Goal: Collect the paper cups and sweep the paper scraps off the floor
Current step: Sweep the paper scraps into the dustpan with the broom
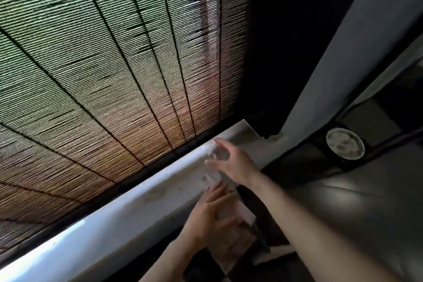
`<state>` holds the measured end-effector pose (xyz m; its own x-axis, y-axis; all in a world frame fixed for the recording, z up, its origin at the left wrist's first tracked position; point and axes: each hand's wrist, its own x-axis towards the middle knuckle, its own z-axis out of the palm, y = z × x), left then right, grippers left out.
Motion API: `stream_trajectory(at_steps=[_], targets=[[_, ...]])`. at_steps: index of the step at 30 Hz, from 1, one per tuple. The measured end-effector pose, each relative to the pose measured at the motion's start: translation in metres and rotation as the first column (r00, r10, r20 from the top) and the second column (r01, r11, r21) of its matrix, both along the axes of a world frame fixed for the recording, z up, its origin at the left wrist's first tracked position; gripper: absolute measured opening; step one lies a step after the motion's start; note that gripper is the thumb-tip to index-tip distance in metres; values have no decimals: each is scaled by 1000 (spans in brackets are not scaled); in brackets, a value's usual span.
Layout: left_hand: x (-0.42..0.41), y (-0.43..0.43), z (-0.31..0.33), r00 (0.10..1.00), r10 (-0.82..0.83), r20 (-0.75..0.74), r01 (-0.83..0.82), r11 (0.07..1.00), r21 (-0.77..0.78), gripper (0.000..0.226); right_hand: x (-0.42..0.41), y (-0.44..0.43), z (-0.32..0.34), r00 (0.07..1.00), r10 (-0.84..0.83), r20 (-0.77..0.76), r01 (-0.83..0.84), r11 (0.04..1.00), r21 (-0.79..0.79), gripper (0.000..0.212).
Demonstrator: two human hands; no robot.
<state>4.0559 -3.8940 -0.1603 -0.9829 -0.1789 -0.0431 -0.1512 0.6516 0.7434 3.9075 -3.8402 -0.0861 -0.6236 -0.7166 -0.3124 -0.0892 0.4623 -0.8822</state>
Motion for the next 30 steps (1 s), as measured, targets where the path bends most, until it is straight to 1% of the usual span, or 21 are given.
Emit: stream_trajectory(at_steps=[1, 3, 5, 6, 8, 12, 14, 16, 18, 19, 21, 23, 24, 25, 26, 27, 28, 30], targets=[[1, -1, -2, 1000, -6, 11, 6, 1000, -12, 66, -1, -6, -4, 1000, -11, 26, 11, 1000, -7, 66], [2, -2, -4, 1000, -16, -5, 16, 999, -31, 68, -2, -11, -9, 998, -34, 54, 36, 999, -36, 48], [4, -3, -4, 999, -17, -46, 15, 999, -37, 63, -1, -8, -9, 996, -69, 64, 73, 995, -74, 29], [5, -3, -4, 997, -17, -71, 13, 999, -51, 60, -1, -4, -7, 992, -94, 79, 101, 991, -88, 24], [7, -4, -8, 992, -22, -120, 7, 993, -116, 57, 0, 11, 0, 981, -147, 124, 160, 981, -109, 21], [6, -8, -10, 982, -99, -164, 47, 955, -292, 56, 1, 62, 15, 946, -225, 233, 258, 958, -123, 14], [-2, -10, -6, 977, -113, -182, 45, 938, -342, 47, 6, 88, 20, 928, -276, 252, 316, 939, -135, 15], [-14, -11, -1, 960, -160, -232, 69, 931, -358, 34, 10, 112, 26, 908, -325, 263, 373, 914, -158, 15], [-26, -10, 7, 933, -247, -263, 160, 936, -313, 22, 17, 131, 34, 906, -341, 253, 389, 904, -176, 18], [-30, -10, 10, 926, -282, -252, 204, 933, -296, 19, 20, 139, 37, 910, -343, 232, 388, 902, -189, 22], [-35, -6, 16, 907, -373, -195, 306, 902, -305, 22, 26, 154, 43, 911, -374, 172, 405, 891, -206, 31], [-39, 5, 26, 905, -423, -40, 388, 861, -328, 25, 31, 168, 47, 904, -413, 111, 428, 874, -229, 39], [-41, 12, 31, 911, -404, 81, 408, 858, -311, 27, 33, 176, 50, 896, -434, 89, 442, 863, -245, 43], [-42, 20, 35, 912, -359, 199, 407, 856, -318, 30, 35, 185, 53, 886, -458, 71, 459, 848, -265, 46], [-43, 27, 36, 906, -320, 276, 403, 850, -339, 32, 37, 194, 57, 872, -486, 64, 483, 827, -288, 47], [-45, 35, 36, 905, -294, 308, 394, 852, -345, 33, 39, 205, 61, 855, -515, 63, 508, 805, -307, 47], [-45, 43, 39, 912, -262, 317, 358, 884, -300, 34, 41, 216, 65, 838, -542, 67, 532, 783, -322, 45], [-44, 66, 47, 948, -169, 268, 194, 979, -67, 39, 45, 238, 73, 814, -579, 48, 559, 759, -334, 42]])
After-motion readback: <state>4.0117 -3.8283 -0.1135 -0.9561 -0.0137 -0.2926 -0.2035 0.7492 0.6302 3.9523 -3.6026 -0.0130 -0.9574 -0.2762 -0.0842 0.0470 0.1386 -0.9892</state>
